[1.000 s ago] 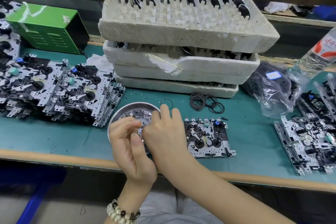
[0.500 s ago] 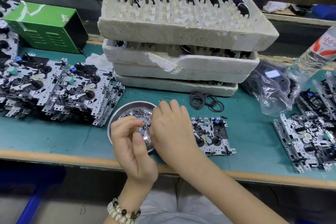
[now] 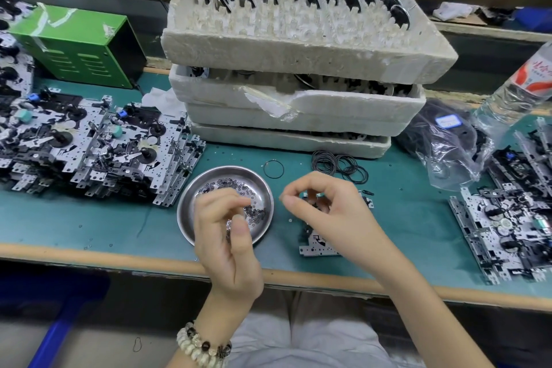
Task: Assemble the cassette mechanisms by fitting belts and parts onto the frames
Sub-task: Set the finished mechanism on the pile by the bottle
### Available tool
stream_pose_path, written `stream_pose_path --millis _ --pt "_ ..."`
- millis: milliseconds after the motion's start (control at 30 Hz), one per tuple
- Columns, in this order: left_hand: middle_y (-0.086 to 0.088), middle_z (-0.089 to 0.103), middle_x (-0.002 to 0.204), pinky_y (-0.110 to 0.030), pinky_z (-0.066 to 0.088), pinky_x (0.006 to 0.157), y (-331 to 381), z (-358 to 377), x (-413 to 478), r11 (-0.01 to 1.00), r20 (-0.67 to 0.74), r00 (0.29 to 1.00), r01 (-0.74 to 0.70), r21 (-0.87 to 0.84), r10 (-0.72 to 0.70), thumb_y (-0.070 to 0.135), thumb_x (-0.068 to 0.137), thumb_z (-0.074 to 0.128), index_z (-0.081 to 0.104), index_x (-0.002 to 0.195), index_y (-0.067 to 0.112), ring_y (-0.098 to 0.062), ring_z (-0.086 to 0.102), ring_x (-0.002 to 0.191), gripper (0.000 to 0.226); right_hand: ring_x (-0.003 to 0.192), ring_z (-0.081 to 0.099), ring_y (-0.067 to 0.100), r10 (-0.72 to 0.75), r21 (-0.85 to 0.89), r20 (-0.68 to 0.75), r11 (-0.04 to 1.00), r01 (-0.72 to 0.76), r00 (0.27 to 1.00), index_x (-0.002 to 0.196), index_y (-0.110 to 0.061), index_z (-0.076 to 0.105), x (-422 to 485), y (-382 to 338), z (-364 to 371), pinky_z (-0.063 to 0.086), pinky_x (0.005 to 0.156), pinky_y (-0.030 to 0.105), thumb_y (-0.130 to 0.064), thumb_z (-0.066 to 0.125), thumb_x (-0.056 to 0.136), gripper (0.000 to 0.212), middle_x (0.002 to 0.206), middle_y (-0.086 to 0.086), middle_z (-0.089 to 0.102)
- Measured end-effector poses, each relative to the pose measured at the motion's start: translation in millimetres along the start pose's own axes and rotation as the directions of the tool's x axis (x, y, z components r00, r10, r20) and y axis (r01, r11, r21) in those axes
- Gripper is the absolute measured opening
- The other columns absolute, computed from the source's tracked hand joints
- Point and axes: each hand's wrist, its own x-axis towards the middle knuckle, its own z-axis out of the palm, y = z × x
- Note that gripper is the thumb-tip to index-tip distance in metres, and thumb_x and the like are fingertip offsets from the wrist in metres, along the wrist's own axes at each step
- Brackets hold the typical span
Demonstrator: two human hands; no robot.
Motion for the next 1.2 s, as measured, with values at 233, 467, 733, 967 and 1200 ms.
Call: stream_pose_path --millis 233,467,733,967,1200 --pt "-0.001 0.057 0.105 -0.028 0.041 0.092 16 22 -5 0.992 0.362 0.931 0.013 0.125 -0.057 0.029 0.103 0.045 0.057 0.109 0.016 -0.017 0.055 0.105 0.019 0.059 0.047 0.003 0.011 -0.057 -0.160 0.998 -0.020 0.987 0.077 -0.027 0.071 -16 13 -32 0.036 0.060 0.014 -0.015 0.072 0.087 0.015 0.077 -0.018 0.063" --pt "0.000 0.042 0.135 -0.025 0.028 0.114 19 38 -7 0.965 0.608 0.750 0.200 0.168 -0.261 0.013 0.081 0.068 0.047 0.132 0.013 -0.020 0.039 0.137 0.056 0.080 0.053 0.003 -0.068 -0.441 -0.302 0.894 -0.076 0.951 0.080 -0.027 0.070 -20 30 -46 0.037 0.073 0.017 -0.015 0.072 0.084 0.012 0.083 -0.013 0.065" --pt "0.005 0.023 0.150 -0.023 0.018 0.121 17 37 -4 0.937 0.759 0.556 0.279 0.212 -0.338 0.007 0.068 0.064 0.018 0.140 0.037 -0.012 0.019 0.148 0.090 0.082 0.047 0.019 -0.221 -0.667 -0.227 0.745 0.014 0.948 0.088 -0.013 0.072 -22 40 -21 0.042 0.075 0.033 -0.012 0.071 0.085 0.003 0.083 -0.004 0.060" --pt "0.008 0.022 0.151 -0.022 0.019 0.120 18 36 -3 0.931 0.761 0.543 0.277 0.235 -0.354 0.008 0.072 0.065 0.015 0.140 0.041 -0.012 0.019 0.149 0.091 0.080 0.051 0.027 -0.268 -0.703 -0.233 0.711 0.029 0.935 0.087 -0.009 0.071 -26 39 -15 0.048 0.071 0.046 -0.009 0.072 0.084 0.003 0.083 0.002 0.061" --pt "0.009 0.023 0.151 -0.027 0.024 0.120 19 36 -2 0.925 0.748 0.550 0.294 0.241 -0.370 0.004 0.076 0.072 0.016 0.140 0.041 -0.015 0.024 0.147 0.093 0.076 0.053 0.031 -0.326 -0.779 -0.211 0.625 0.042 0.922 0.083 -0.006 0.070 -25 35 -12 0.047 0.066 0.046 -0.008 0.071 0.084 0.003 0.080 0.006 0.060"
